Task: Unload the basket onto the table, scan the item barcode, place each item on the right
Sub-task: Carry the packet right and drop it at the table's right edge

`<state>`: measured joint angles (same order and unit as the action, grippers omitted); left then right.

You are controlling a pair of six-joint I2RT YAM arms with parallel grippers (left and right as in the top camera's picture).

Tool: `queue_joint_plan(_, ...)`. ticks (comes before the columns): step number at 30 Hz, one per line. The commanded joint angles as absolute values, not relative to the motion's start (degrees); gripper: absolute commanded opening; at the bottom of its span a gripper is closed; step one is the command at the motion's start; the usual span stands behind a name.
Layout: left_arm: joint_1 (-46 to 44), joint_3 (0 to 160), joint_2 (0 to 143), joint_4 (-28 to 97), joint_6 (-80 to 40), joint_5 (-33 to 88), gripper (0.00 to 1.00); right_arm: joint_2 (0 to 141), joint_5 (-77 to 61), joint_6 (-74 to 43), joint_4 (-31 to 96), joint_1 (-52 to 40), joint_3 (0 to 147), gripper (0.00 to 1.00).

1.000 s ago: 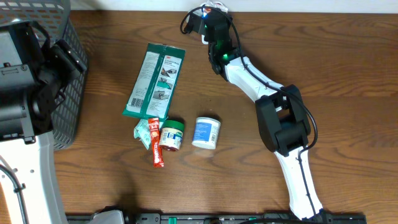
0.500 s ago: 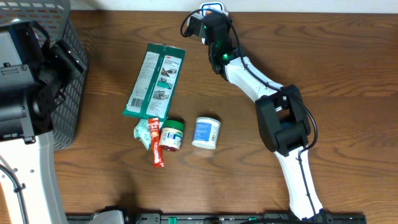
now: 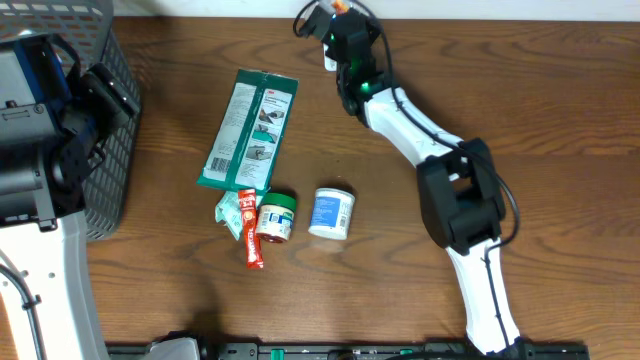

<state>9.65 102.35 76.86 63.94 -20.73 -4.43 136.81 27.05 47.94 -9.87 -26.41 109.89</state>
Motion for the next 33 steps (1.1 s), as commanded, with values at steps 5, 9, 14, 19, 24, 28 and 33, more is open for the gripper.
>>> queue_joint_plan(5, 9.96, 102.13, 76.99, 63.86, -20.18, -4.73, 0.81, 113.3, 16.64, 22.06, 14.66, -21.74, 110.96, 0.01)
queue_joint_plan(9, 9.96, 102.13, 76.99, 63.88, -20.18, -4.73, 0.81, 104.84, 3.97, 12.69, 32.86, -17.06, 110.96, 0.01)
queue_joint_plan(14, 9.96, 102.13, 76.99, 63.88, -20.18, -4.73, 0.81, 99.96, -5.65, 7.31, 52.07, -6.9, 110.93, 0.01)
queue_joint_plan(19, 9.96, 102.13, 76.99, 63.88, -20.18, -4.73, 0.81, 101.78, -5.74, 7.31, 63.79, 5.69, 107.79, 0.01)
queue_joint_plan(24, 9.96, 102.13, 76.99, 63.86, -20.18, -4.73, 0.81, 104.22, -5.3, 5.98, 59.99, 15.07, 96.6, 0.01)
queue_joint_plan(28, 9.96, 102.13, 76.99, 63.88, -20.18, -4.73, 0.81, 107.0, -4.51, 1.87, 48.36, 23.86, 85.43, 0.01)
queue_joint_plan(33, 9.96, 102.13, 76.99, 63.88, -20.18, -4.73, 0.81, 109.12, -4.64, -2.07, 39.62, 31.73, 79.33, 0.01)
